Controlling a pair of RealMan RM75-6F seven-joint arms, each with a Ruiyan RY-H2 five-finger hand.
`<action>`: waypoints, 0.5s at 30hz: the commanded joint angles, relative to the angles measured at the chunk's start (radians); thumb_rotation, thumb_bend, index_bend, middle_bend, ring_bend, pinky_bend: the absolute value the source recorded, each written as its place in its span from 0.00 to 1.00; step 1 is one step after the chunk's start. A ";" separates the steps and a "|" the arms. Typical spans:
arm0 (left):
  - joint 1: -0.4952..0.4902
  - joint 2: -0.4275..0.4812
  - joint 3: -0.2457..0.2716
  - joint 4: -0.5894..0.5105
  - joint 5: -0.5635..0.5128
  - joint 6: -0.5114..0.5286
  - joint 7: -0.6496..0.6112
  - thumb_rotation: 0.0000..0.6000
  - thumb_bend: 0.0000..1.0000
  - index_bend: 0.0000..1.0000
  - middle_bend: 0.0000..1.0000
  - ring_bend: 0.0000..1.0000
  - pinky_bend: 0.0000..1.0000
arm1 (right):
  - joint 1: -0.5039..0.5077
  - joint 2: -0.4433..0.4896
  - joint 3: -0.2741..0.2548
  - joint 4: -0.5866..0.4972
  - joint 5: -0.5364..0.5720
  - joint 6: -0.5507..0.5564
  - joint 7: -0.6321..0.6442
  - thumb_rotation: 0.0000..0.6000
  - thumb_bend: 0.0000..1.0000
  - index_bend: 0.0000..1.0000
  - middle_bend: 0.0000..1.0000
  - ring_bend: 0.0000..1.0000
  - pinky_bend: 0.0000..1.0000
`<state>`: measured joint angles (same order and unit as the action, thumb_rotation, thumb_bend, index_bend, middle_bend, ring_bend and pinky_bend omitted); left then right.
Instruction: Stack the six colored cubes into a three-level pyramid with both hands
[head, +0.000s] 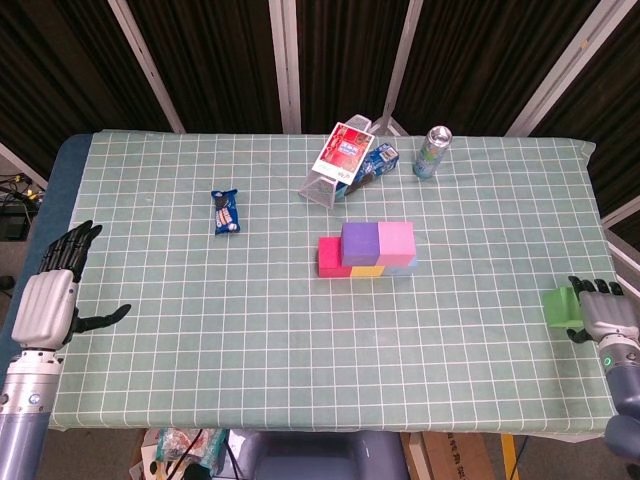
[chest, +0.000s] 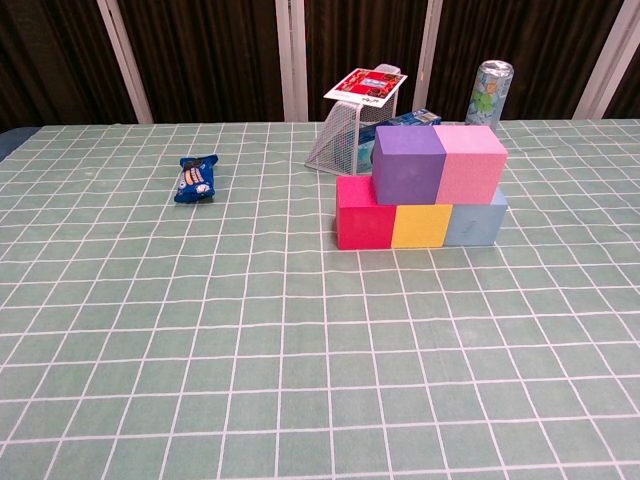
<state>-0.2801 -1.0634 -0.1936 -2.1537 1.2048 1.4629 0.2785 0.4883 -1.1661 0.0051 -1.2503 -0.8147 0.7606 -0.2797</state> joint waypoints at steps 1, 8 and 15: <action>-0.001 -0.003 0.001 0.003 0.001 -0.001 0.004 1.00 0.11 0.00 0.00 0.00 0.01 | -0.002 -0.014 0.005 0.021 -0.011 0.003 0.007 1.00 0.32 0.00 0.26 0.11 0.00; 0.001 -0.009 0.001 0.006 0.001 0.006 0.011 1.00 0.11 0.00 0.00 0.00 0.01 | -0.009 -0.070 0.027 0.117 -0.058 0.007 0.048 1.00 0.32 0.07 0.40 0.27 0.00; 0.000 -0.012 0.000 0.007 0.001 0.004 0.015 1.00 0.11 0.00 0.00 0.00 0.01 | -0.011 -0.039 0.055 0.074 -0.101 0.027 0.082 1.00 0.32 0.07 0.40 0.28 0.00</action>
<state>-0.2806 -1.0750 -0.1934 -2.1466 1.2059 1.4672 0.2938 0.4772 -1.2142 0.0528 -1.1659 -0.9078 0.7808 -0.2039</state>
